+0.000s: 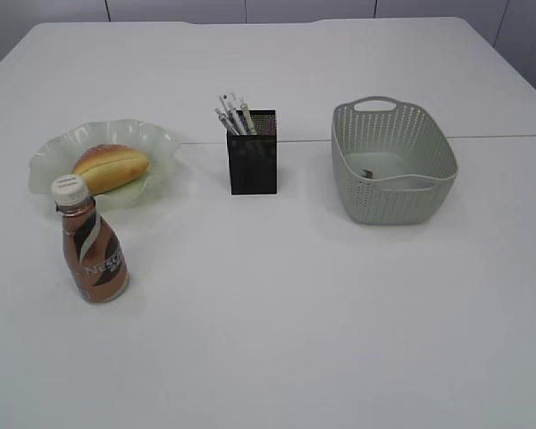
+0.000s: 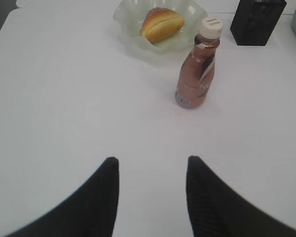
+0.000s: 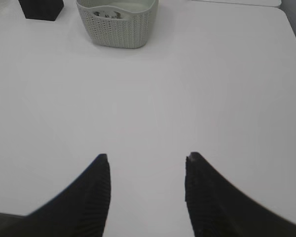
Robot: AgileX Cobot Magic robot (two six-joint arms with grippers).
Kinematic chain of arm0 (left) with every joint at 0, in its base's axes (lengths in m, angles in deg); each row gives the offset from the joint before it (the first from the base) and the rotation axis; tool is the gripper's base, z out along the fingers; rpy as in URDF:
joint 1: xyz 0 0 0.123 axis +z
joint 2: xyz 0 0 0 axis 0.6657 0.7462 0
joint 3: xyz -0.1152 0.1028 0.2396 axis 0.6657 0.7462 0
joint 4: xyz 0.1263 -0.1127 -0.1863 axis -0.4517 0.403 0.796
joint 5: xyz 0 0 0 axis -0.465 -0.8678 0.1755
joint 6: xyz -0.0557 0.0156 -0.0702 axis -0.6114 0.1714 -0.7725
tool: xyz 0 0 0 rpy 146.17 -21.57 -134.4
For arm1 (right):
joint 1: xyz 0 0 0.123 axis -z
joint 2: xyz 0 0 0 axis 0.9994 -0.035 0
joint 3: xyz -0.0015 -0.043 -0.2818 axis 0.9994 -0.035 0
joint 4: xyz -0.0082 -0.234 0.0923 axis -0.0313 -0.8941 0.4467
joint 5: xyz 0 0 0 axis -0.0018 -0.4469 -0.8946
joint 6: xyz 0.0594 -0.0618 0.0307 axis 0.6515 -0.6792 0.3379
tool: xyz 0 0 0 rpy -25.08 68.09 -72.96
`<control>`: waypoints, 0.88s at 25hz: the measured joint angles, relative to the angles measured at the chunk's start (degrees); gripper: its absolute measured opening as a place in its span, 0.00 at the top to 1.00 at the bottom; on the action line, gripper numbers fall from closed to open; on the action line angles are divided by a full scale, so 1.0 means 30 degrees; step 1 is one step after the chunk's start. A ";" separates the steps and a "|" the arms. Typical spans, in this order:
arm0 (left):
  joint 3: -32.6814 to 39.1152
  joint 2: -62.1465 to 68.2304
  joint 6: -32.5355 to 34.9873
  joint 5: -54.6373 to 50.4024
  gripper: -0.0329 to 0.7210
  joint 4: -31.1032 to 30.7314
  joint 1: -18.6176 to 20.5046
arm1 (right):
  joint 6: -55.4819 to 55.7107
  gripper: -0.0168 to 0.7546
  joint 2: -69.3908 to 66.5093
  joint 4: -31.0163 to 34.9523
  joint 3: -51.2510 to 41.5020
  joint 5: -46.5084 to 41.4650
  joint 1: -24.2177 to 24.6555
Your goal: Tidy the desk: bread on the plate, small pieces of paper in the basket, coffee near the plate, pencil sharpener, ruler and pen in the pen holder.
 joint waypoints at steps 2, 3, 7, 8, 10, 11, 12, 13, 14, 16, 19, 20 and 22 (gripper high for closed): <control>0.0000 0.0000 0.0000 0.0031 0.53 0.0000 0.0000 | 0.0000 0.51 0.0000 0.0000 0.0000 0.0000 0.0085; 0.0000 0.0000 0.0000 0.0031 0.54 0.0000 0.0000 | 0.0000 0.51 0.0000 0.0000 0.0000 0.0000 0.0213; 0.0000 0.0000 0.0000 0.0031 0.55 0.0000 0.0000 | 0.0000 0.51 0.0000 0.0000 0.0000 0.0000 0.1482; 0.0000 0.0000 0.0000 0.0031 0.55 0.0000 0.0000 | 0.0000 0.51 0.0000 0.0000 0.0000 0.0000 0.1799; 0.0000 0.0000 0.0000 0.0031 0.55 0.0000 0.0000 | 0.0000 0.51 0.0000 0.0000 0.0000 0.0000 0.2534; 0.0000 0.0000 0.0000 0.0031 0.55 0.0000 0.0000 | 0.0000 0.51 0.0000 0.0000 0.0000 0.0000 0.2799; 0.0000 0.0000 0.0000 0.0031 0.55 0.0000 0.0000 | 0.0000 0.51 0.0000 0.0000 0.0000 0.0000 0.3065; 0.0000 0.0000 0.0000 0.0031 0.55 0.0000 0.0000 | 0.0000 0.51 0.0000 0.0000 0.0000 0.0000 0.3245; 0.0000 0.0000 0.0000 0.0031 0.55 0.0000 0.0000 | 0.0000 0.51 0.0000 0.0000 0.0000 0.0000 0.3392; 0.0000 0.0000 0.0000 0.0031 0.55 0.0000 0.0000 | 0.0000 0.51 0.0000 0.0000 0.0000 0.0000 0.3646; 0.0000 0.0000 0.0000 0.0031 0.55 0.0000 0.0000 | 0.0000 0.51 0.0000 0.0000 0.0000 0.0000 0.3949; 0.0000 0.0000 0.0000 0.0031 0.55 0.0000 0.0000 | 0.0000 0.51 0.0000 0.0000 0.0000 0.0000 0.4054; 0.0000 0.0000 0.0000 0.0031 0.55 0.0000 0.0000 | 0.0000 0.51 0.0000 0.0000 0.0000 0.0000 0.4184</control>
